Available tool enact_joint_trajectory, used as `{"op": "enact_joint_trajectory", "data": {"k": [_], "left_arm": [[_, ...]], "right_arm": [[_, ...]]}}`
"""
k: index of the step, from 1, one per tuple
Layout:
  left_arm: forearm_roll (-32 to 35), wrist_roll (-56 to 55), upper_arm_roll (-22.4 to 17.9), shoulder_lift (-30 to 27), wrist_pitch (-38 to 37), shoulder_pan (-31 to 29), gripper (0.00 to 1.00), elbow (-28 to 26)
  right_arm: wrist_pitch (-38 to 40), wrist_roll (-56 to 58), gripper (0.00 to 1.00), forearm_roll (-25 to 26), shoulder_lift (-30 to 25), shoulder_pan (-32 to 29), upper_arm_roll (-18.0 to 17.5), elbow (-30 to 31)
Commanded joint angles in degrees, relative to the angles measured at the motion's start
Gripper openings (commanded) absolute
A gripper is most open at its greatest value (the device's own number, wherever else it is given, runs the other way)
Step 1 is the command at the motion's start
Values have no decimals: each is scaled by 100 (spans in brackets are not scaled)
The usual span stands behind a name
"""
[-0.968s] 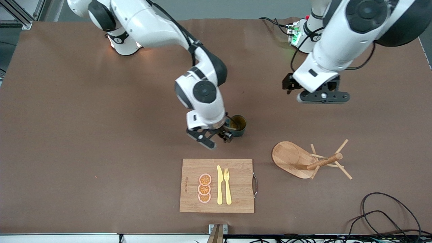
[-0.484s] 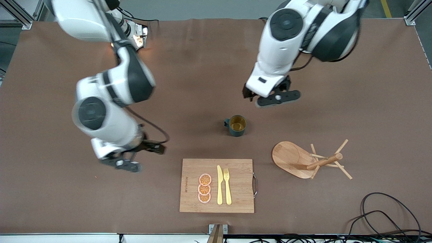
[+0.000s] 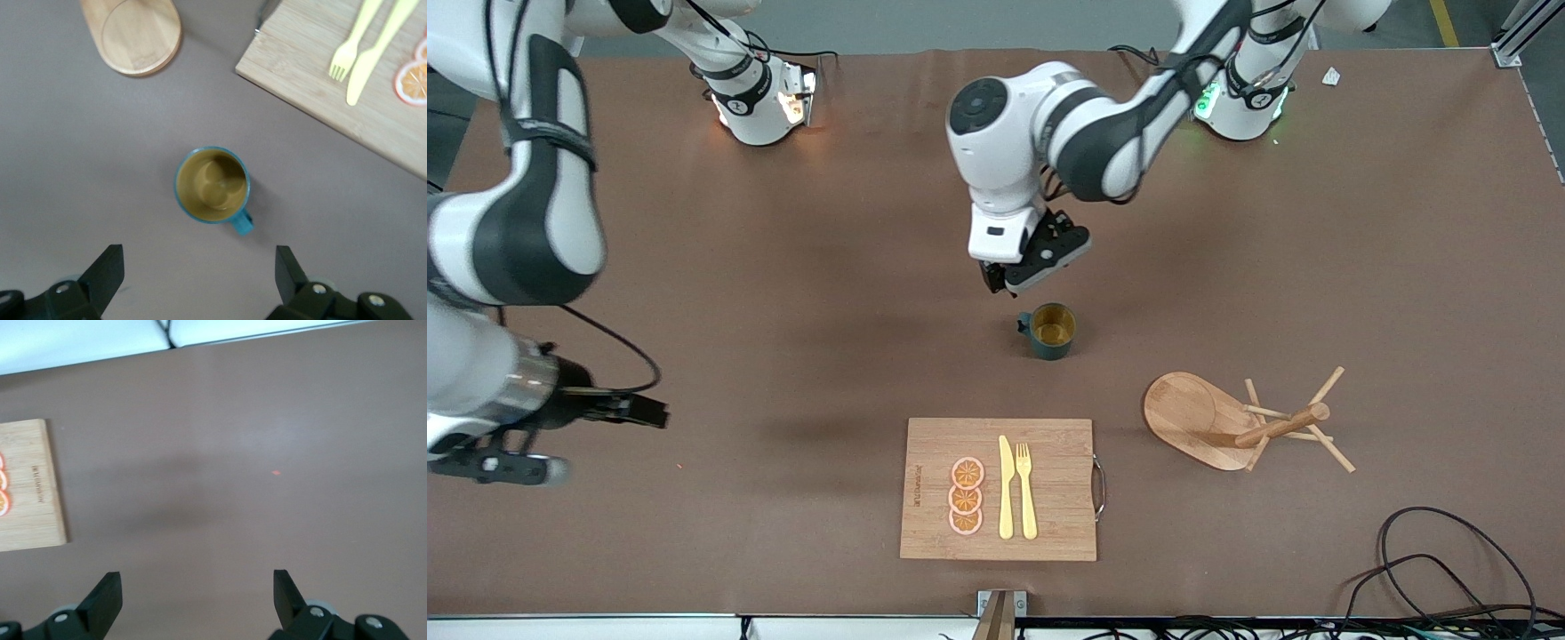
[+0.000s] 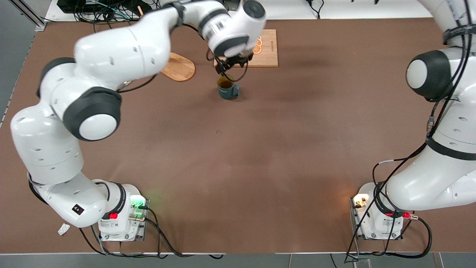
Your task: Pass cup and hang on rack
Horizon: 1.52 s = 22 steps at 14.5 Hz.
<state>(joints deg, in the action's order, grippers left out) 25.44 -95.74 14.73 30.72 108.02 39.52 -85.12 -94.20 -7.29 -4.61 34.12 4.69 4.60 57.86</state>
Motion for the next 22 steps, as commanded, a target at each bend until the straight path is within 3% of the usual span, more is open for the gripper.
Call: {"op": "enact_joint_trajectory", "data": {"k": [1,4,9,11,17,22], "left_arm": [[802,-1591,-23,548,35,371,99,250],[1638,-3069,-49,1031,35,723,98,250],[2079,-4048,-163,1384,0,935,85,259],[2220,-4241,-172,1455,0,961,69,259],[2282,-4339,-207,1603,44,908,67,442],[2273,-4295,-313,1736,44,908,42,549]], "right_arm": [[-37,360,100,13,-852,-310,-108,847],[-98,360,100,126,-1643,-311,-99,1594],[-872,360,100,337,-3164,-241,-143,3431],[-802,395,100,408,-3289,-240,-152,3469],[-196,150,100,373,-3272,-372,-99,3065],[-370,202,100,399,-3508,-434,-99,3318]]}}
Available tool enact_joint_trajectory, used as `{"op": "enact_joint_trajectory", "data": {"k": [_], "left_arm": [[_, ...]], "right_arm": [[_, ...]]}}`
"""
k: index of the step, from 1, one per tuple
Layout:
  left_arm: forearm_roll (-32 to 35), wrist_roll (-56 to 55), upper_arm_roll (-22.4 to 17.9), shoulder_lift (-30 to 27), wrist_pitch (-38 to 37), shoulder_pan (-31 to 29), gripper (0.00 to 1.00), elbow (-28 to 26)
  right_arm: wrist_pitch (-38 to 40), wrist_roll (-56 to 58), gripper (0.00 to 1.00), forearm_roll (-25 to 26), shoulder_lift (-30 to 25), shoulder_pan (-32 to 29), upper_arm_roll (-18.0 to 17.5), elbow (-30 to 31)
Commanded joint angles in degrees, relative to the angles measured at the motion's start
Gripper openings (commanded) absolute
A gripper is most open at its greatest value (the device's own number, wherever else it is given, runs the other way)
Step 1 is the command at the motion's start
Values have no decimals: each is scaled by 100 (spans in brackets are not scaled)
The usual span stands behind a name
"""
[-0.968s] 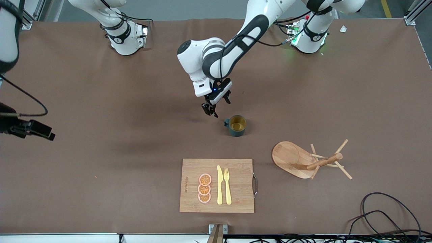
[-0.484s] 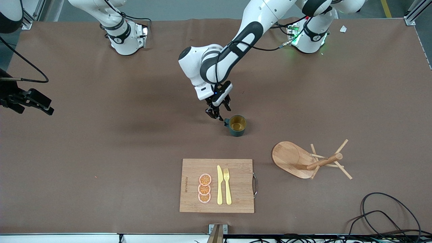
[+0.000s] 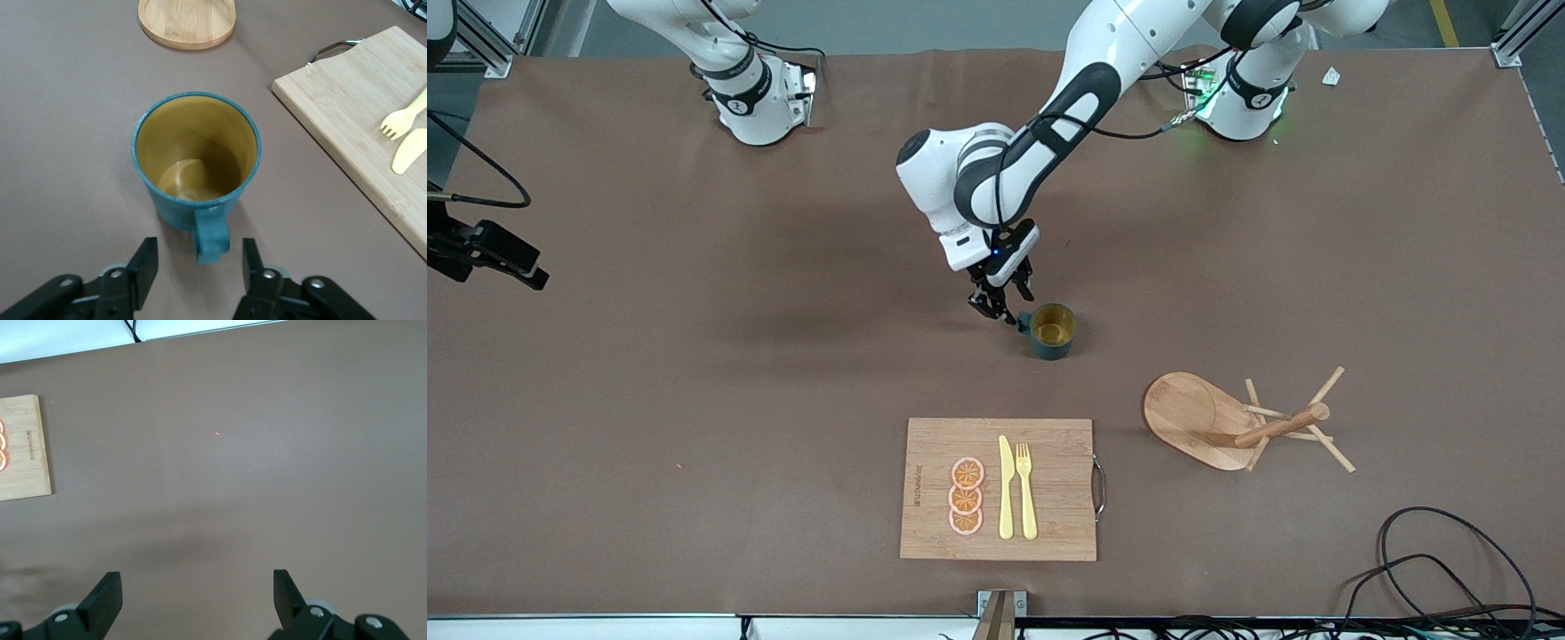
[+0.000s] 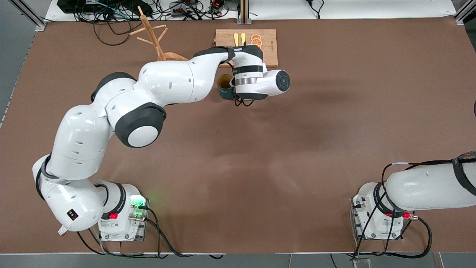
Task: Pass cup and hang on rack
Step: 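Lower the left gripper onto the mug handle and close it, then lift the mug by its handle with the left gripper toward the rack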
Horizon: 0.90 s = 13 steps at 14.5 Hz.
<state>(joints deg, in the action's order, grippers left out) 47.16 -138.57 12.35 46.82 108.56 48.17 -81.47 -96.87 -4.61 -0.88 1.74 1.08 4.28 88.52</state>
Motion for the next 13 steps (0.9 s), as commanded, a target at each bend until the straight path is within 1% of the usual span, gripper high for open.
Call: {"op": "enact_joint_trajectory", "data": {"k": [1,4,6,7,9,11,13], "left_arm": [[100,-12,-84,126,-10,44,36,176],[100,49,-84,126,-10,9,19,176],[39,468,-75,13,-54,-35,3,184],[4,601,-66,-101,-71,-87,0,184],[-381,900,13,-443,-71,-368,0,202],[-1179,1514,4,-1031,-71,-588,0,202],[-2075,2112,13,-1620,-63,-983,0,202]], "right_arm": [[-148,-66,100,35,-306,-73,-67,297],[-157,-48,100,44,-315,-99,-59,306],[-148,-39,100,88,-288,-144,-67,236],[-140,-48,100,88,-280,-144,-67,166],[-96,-48,100,88,-271,-144,-67,95],[-96,-31,100,88,-271,-161,-67,95],[-96,-31,100,88,-271,-161,-67,95]]}}
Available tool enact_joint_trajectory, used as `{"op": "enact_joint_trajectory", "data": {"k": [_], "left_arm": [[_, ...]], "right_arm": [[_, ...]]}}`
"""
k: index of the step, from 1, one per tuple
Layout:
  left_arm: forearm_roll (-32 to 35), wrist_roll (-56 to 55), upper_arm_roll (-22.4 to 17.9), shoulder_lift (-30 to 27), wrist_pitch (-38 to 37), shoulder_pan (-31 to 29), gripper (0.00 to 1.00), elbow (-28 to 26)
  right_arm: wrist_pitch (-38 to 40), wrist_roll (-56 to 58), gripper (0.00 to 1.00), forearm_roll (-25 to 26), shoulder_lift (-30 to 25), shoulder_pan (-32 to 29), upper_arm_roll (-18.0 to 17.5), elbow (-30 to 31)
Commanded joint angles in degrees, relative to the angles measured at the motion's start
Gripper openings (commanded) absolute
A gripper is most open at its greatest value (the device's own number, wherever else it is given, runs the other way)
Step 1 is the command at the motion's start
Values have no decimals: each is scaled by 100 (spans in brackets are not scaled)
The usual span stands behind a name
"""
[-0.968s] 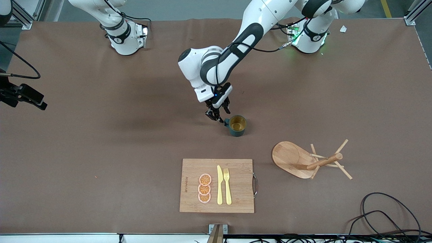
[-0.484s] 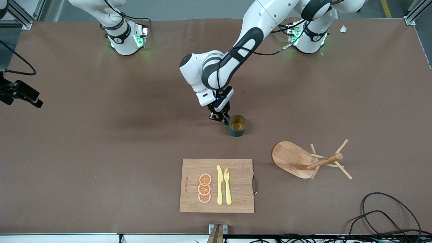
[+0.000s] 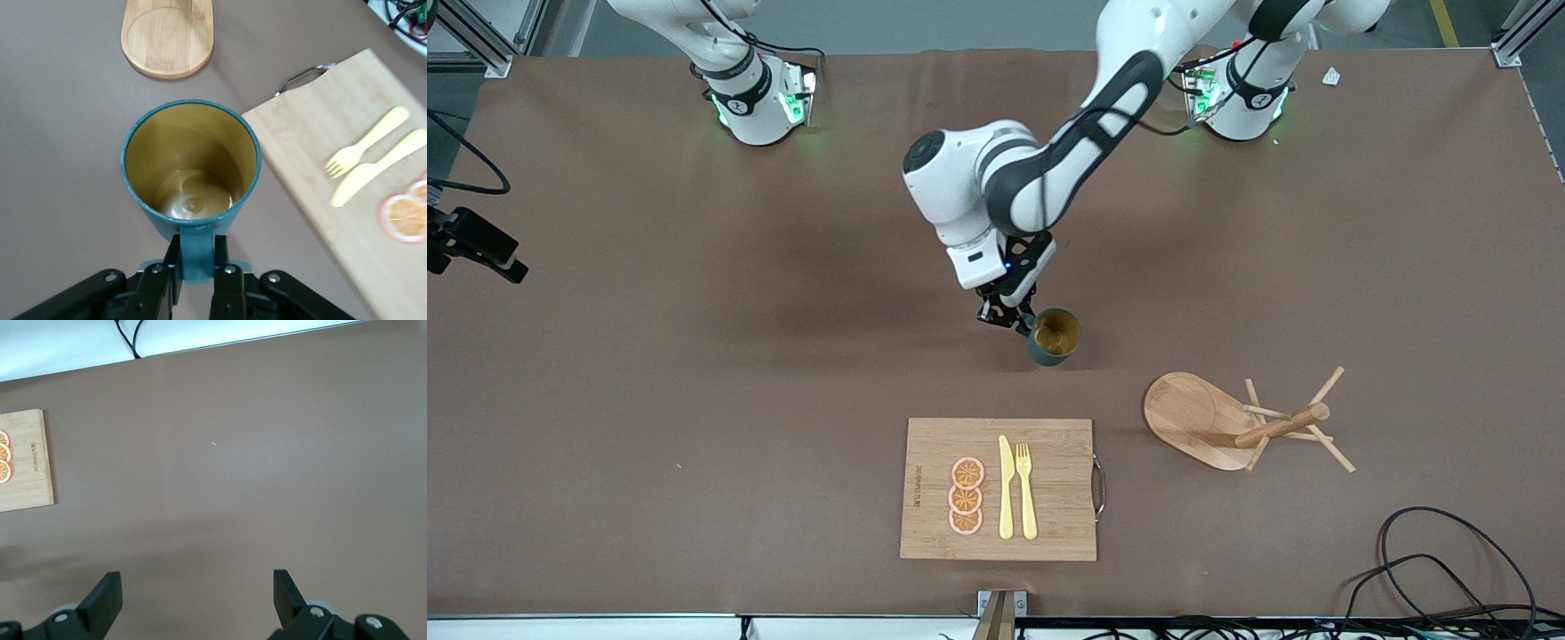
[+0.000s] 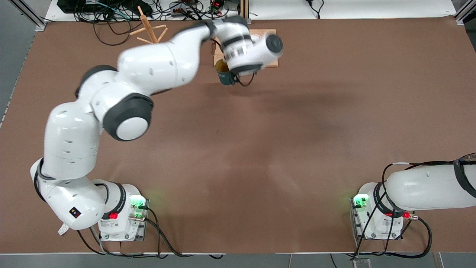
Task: Pass cup and hang on rack
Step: 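Lift the mug by its handle with the left gripper toward the rack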
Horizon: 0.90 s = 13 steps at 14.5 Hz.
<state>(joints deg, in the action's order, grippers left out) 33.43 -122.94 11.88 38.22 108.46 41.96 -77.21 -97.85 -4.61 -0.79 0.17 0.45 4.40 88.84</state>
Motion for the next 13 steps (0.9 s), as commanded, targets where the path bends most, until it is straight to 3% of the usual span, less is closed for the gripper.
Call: {"op": "enact_joint_trajectory", "data": {"k": [1,6,9,13], "left_arm": [[-1176,821,60,-1024,-36,-564,0,-225],[-3768,2271,60,-1843,-9,-1812,0,-225],[-5561,3089,60,-1862,-18,-2673,0,-190],[-7170,4065,43,-1731,-114,-3561,0,-207]], "right_arm": [[-6,-31,100,79,-113,-98,-79,63],[3,-31,100,79,-113,-98,-79,63],[12,-40,100,79,-113,-89,-88,63],[12,-31,100,79,-113,-89,-88,63]]}}
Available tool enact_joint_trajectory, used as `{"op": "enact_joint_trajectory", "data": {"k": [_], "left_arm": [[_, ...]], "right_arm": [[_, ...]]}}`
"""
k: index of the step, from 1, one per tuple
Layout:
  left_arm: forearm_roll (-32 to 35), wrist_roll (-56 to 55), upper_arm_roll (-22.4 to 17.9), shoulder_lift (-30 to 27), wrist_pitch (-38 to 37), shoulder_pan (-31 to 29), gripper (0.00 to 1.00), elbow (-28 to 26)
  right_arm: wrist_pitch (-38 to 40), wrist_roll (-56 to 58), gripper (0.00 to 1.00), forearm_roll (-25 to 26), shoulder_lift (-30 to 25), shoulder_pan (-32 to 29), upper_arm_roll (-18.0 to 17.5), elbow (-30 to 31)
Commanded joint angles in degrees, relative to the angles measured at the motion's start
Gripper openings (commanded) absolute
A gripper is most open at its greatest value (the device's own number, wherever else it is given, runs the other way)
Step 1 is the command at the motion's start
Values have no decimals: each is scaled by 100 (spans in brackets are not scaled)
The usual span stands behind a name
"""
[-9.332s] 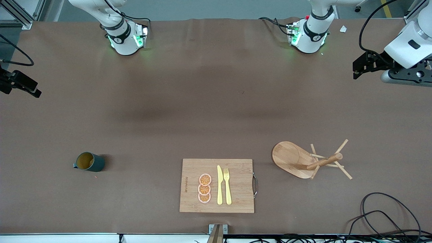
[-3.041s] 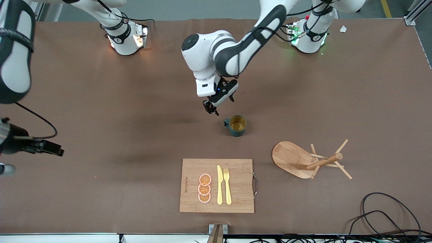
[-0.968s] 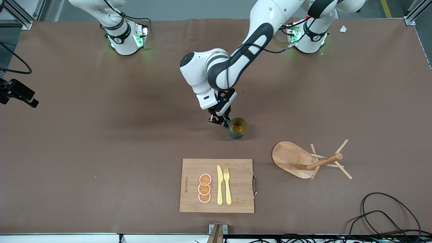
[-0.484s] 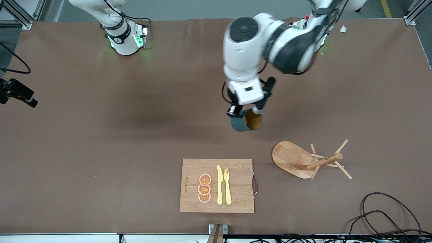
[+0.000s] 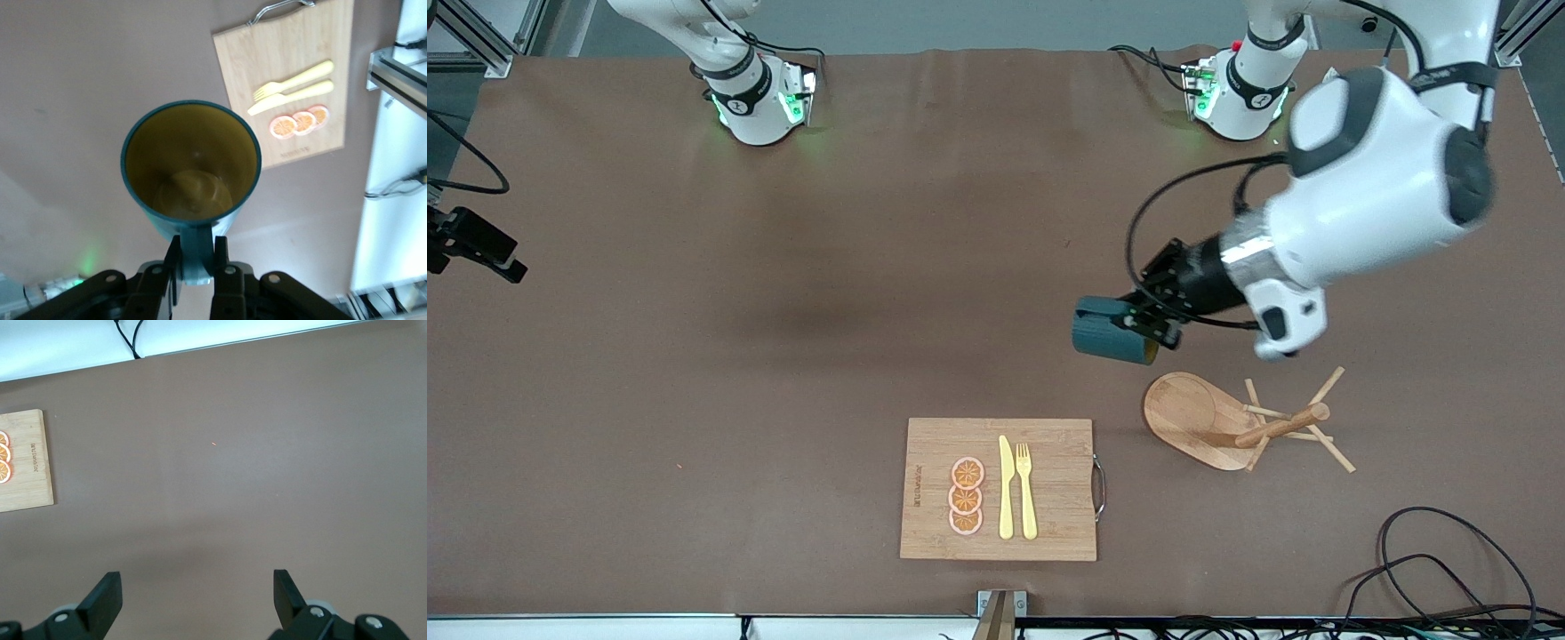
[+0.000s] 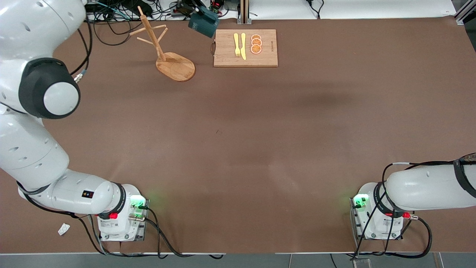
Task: Pass cup and hang on rack
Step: 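Lift the mug by its handle with the left gripper toward the rack, then slide the mug handle onto a rack peg with the left gripper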
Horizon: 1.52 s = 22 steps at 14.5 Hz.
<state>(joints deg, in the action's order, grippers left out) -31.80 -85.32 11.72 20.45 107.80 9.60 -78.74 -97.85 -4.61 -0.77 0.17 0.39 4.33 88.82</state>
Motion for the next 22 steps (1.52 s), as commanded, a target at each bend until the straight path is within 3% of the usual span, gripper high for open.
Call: {"op": "enact_joint_trajectory", "data": {"k": [1,3,9,22], "left_arm": [[-1026,384,50,186,-48,-518,0,-54],[-1494,620,50,432,-48,-861,0,-54],[-2039,1342,50,916,-145,-1381,0,-63],[-2005,2212,24,1224,-848,-2190,0,-63]], "right_arm": [[12,-40,100,77,-113,-83,-81,65],[12,-40,100,77,-113,-74,-90,65],[12,-40,100,77,-113,-74,-90,65],[3,-40,100,77,-113,-65,-90,65]]}}
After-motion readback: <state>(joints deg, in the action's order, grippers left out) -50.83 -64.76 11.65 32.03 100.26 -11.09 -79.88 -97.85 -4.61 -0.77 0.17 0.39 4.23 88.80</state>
